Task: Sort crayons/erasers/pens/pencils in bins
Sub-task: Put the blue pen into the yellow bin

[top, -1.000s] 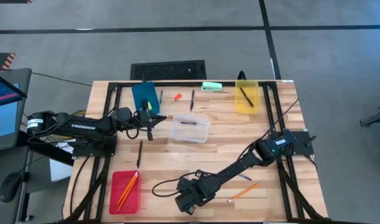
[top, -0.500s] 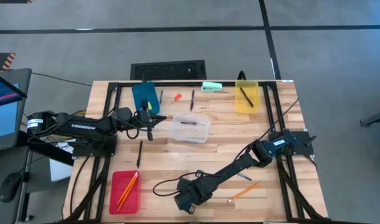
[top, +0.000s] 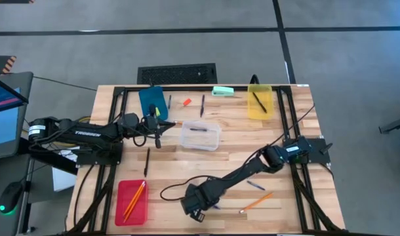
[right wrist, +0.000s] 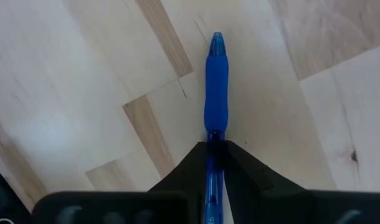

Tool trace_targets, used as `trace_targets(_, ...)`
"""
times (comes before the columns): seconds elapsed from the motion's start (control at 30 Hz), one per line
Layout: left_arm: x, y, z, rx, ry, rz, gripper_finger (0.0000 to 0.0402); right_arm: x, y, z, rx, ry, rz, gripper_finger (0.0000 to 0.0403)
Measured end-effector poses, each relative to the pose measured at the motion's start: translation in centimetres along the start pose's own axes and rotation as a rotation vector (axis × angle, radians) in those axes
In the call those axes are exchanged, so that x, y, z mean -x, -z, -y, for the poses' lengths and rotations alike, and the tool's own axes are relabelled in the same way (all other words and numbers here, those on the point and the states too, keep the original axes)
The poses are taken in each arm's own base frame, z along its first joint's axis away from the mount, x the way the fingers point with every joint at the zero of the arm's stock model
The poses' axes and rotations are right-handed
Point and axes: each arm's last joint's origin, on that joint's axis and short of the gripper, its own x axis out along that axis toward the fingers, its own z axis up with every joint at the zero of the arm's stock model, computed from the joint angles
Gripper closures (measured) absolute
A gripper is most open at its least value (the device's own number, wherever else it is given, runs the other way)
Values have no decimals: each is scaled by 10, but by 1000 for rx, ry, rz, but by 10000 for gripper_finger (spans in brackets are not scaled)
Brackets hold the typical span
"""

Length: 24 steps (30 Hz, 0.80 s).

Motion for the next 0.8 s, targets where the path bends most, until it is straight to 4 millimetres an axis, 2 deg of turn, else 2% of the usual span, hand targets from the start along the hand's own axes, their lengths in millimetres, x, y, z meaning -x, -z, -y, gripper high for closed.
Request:
trace_targets(0.27, 0, 0, 0, 1, -1, 2, 401, 18, -13, 22, -15, 128, -54, 338)
trace_targets(0.47, 0, -1, -1, -13, -27, 1, 401, 48, -4, 29, 42, 239, -147, 338)
trace_targets(0.67, 0, -2, -1, -1, -31, 15, 401, 70, -4, 32, 113, 244, -80, 351)
trace_targets(0.8, 0, -2, -1, 0, -31, 14, 401, 72, -8, 34, 186, 282, -28, 368)
